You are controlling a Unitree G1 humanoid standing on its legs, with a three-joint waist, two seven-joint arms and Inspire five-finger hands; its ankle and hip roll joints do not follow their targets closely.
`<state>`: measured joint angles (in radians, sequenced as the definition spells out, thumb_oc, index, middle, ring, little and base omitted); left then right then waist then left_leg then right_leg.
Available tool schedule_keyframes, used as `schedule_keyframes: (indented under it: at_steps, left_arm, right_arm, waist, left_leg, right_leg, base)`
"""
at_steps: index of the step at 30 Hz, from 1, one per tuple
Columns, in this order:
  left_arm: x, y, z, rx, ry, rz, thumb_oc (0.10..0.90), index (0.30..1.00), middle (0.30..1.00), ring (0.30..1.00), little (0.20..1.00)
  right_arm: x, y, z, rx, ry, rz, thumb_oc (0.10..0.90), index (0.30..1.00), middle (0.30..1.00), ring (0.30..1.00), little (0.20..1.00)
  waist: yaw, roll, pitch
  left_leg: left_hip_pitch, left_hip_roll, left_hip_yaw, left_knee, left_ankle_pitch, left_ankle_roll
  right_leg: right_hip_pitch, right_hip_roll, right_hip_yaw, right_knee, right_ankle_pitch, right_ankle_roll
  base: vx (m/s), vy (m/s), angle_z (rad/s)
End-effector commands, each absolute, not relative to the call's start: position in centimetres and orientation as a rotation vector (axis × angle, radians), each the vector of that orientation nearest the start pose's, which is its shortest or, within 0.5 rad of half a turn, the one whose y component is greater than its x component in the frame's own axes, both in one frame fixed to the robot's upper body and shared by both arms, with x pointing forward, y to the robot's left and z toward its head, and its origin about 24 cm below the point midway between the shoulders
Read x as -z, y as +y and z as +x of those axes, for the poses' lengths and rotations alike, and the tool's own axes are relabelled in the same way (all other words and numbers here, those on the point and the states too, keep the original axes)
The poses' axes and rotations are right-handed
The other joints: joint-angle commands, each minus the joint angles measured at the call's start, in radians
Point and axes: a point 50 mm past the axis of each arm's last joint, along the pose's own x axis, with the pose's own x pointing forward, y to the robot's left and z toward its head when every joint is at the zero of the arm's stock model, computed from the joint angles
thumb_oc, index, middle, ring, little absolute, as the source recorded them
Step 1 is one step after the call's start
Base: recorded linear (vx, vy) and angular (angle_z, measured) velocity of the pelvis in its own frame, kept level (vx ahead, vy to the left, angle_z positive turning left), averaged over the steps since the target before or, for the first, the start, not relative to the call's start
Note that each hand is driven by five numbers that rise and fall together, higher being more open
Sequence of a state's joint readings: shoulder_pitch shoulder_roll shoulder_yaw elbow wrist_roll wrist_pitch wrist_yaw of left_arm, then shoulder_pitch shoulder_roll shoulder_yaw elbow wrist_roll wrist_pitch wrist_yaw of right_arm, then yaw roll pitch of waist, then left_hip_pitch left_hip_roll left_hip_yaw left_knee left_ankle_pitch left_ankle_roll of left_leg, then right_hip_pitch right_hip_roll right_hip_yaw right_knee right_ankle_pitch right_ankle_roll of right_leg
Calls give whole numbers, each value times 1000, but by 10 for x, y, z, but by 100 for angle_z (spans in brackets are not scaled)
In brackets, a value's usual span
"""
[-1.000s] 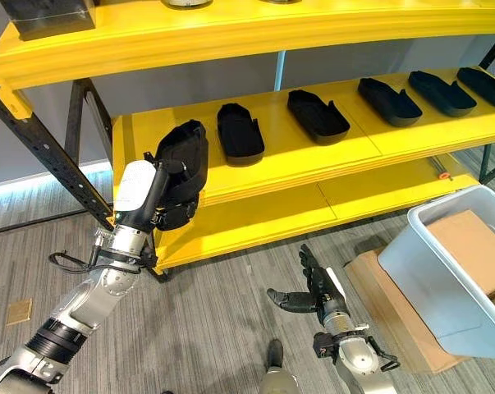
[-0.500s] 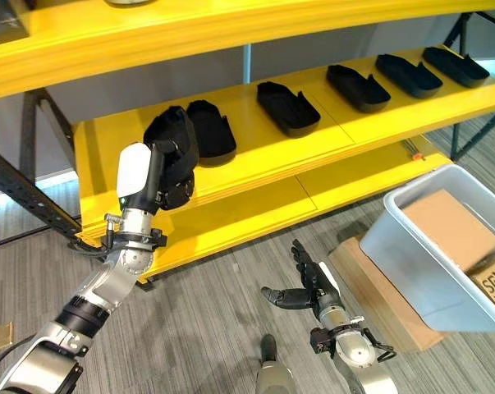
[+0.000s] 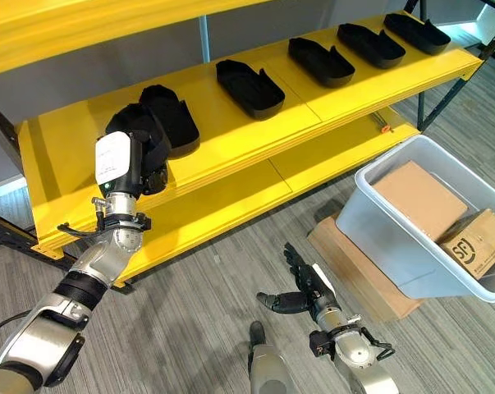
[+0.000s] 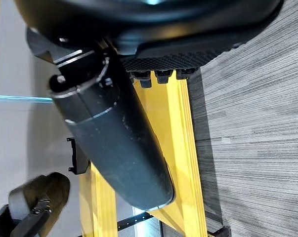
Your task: Move parts from the plastic box to the shelf.
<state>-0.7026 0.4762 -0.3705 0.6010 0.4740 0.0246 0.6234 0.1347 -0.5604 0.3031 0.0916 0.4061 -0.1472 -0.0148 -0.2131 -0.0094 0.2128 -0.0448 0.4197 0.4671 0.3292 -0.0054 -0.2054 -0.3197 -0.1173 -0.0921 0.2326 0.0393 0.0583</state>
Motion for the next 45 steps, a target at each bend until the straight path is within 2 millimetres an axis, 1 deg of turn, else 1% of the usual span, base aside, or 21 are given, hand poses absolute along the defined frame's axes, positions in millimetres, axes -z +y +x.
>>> schedule_keyframes:
  at_steps: [1, 2, 3, 11, 15, 16, 21, 22, 23, 25, 27, 29, 31, 35, 37, 39, 40, 45]
  left_arm:
    - [-239, 207, 369, -620, -753, 1072, 400, 300, 300, 300, 300]
    - [-242, 211, 369, -629, -752, 1091, 400, 300, 300, 300, 300]
    - [-246, 218, 370, -649, -745, 1119, 400, 300, 300, 300, 300]
    - [-273, 239, 365, -744, -775, 1167, 400, 300, 300, 300, 300]
    - [-278, 251, 359, -778, -773, 1203, 400, 300, 300, 300, 300]
    - [-282, 257, 358, -796, -766, 1227, 400, 300, 300, 300, 300]
    - [-298, 273, 361, -793, -716, 1394, 400, 300, 300, 300, 300]
    - [-301, 274, 362, -794, -710, 1423, 400, 300, 300, 300, 300]
    - [-303, 279, 363, -787, -681, 1474, 400, 300, 300, 300, 300]
    - [-304, 280, 365, -778, -667, 1502, 400, 300, 300, 300, 300]
    - [-307, 285, 367, -756, -627, 1582, 400, 300, 300, 300, 300]
    - [-309, 284, 369, -744, -618, 1610, 400, 300, 300, 300, 300]
    - [-316, 279, 369, -713, -643, 1691, 400, 300, 300, 300, 300]
    - [-319, 273, 370, -657, -660, 1838, 400, 300, 300, 300, 300]
    - [-317, 270, 370, -596, -667, 1969, 400, 300, 300, 300, 300]
    - [-317, 273, 370, -603, -644, 1995, 400, 300, 300, 300, 300]
    - [-313, 283, 370, -615, -588, 1988, 400, 300, 300, 300, 300]
    - [-310, 293, 370, -644, -530, 1953, 400, 300, 300, 300, 300]
  right_arm:
    - [-44, -200, 225, -239, -19, -92, 900, 1000, 1000, 1000, 1000]
    - [-45, -200, 225, -244, -22, -89, 900, 1000, 1000, 1000, 1000]
    - [-46, -200, 226, -250, -25, -84, 900, 1000, 1000, 1000, 1000]
    - [-46, -201, 225, -256, -24, -81, 900, 1000, 1000, 1000, 1000]
    - [-46, -201, 225, -249, -24, -77, 900, 1000, 1000, 1000, 1000]
    - [-46, -202, 225, -248, -21, -79, 900, 1000, 1000, 1000, 1000]
    - [-46, -202, 224, -265, -23, -83, 900, 1000, 1000, 1000, 1000]
    - [-46, -203, 223, -266, -22, -85, 900, 1000, 1000, 1000, 1000]
    - [-46, -204, 221, -269, -22, -86, 900, 1000, 1000, 1000, 1000]
    - [-45, -204, 220, -268, -18, -86, 900, 1000, 1000, 1000, 1000]
    - [-44, -206, 218, -279, -11, -93, 900, 1000, 1000, 1000, 1000]
    - [-45, -206, 217, -284, -13, -95, 900, 1000, 1000, 1000, 1000]
    - [-46, -205, 216, -295, -17, -97, 900, 1000, 1000, 1000, 1000]
    - [-45, -207, 214, -301, -13, -97, 900, 1000, 1000, 1000, 1000]
    - [-46, -210, 214, -296, -14, -104, 900, 1000, 1000, 1000, 1000]
    - [-46, -211, 214, -292, -15, -110, 900, 1000, 1000, 1000, 1000]
    - [-47, -212, 214, -290, -18, -116, 900, 1000, 1000, 1000, 1000]
    - [-46, -213, 213, -289, -16, -123, 900, 1000, 1000, 1000, 1000]
  waist:
    - [18, -21, -26]
    - [19, -21, -23]
    - [22, -22, -19]
    - [42, -30, -10]
    - [55, -33, -3]
    - [60, -36, 0]
    - [63, -39, 11]
    - [63, -39, 11]
    - [57, -37, 10]
    - [57, -35, 9]
    - [51, -32, 4]
    - [50, -33, 2]
    - [47, -29, 0]
    - [47, -24, -5]
    - [50, -20, -9]
    - [52, -18, -11]
    - [50, -18, -13]
    - [46, -20, -15]
  left_leg:
    - [-143, 138, -80, 5, 230, -56]
    - [-159, 144, -90, 31, 213, -56]
    - [-187, 154, -105, 74, 182, -52]
    - [-295, 157, -162, 221, 86, -36]
    - [-322, 152, -179, 261, 52, -28]
    - [-326, 149, -179, 269, 39, -25]
    - [-364, 135, -190, 290, 10, -14]
    - [-364, 132, -200, 305, -14, -28]
    - [-372, 130, -200, 313, -28, -24]
    - [-375, 128, -199, 316, -33, -22]
    - [-378, 123, -197, 317, -40, -20]
    - [-379, 123, -195, 319, -42, -19]
    - [-383, 116, -195, 320, -46, -20]
    - [-384, 108, -194, 314, -53, -18]
    - [-380, 104, -196, 313, -60, -16]
    - [-380, 100, -196, 313, -64, -16]
    - [-382, 100, -197, 314, -63, -16]
    - [-385, 103, -196, 317, -63, -15]
  right_leg:
    - [73, -90, 16, 85, -109, 92]
    - [54, -91, 15, 115, -117, 91]
    - [25, -94, 18, 160, -132, 88]
    - [-72, -121, 31, 301, -180, 88]
    - [-85, -133, 28, 330, -195, 88]
    - [-84, -137, 28, 335, -199, 90]
    - [-104, -148, 36, 333, -196, 98]
    - [-100, -151, 40, 347, -218, 107]
    - [-108, -152, 42, 351, -219, 110]
    - [-111, -154, 44, 350, -219, 112]
    - [-115, -156, 51, 345, -215, 117]
    - [-118, -157, 55, 344, -213, 120]
    - [-117, -159, 59, 335, -209, 125]
    - [-111, -163, 60, 322, -204, 131]
    - [-105, -166, 61, 318, -205, 136]
    - [-101, -169, 62, 316, -205, 138]
    - [-102, -168, 62, 313, -202, 138]
    - [-104, -167, 66, 312, -199, 138]
  base:
    - [-54, -42, 2]
    - [-42, -31, 9]
    - [-37, -21, 6]
    - [-9, 4, 13]
    - [17, 16, 2]
    - [53, 47, 16]
    - [48, 61, 21]
    - [106, 78, 3]
    - [102, 64, -16]
    - [36, 57, 1]
    - [42, 59, -9]
    - [26, 39, -23]
    - [34, 50, 10]
    - [36, 41, 4]
    - [37, 36, 0]
    - [0, 0, 0]
    - [0, 0, 0]
    - [-1, 1, -1]
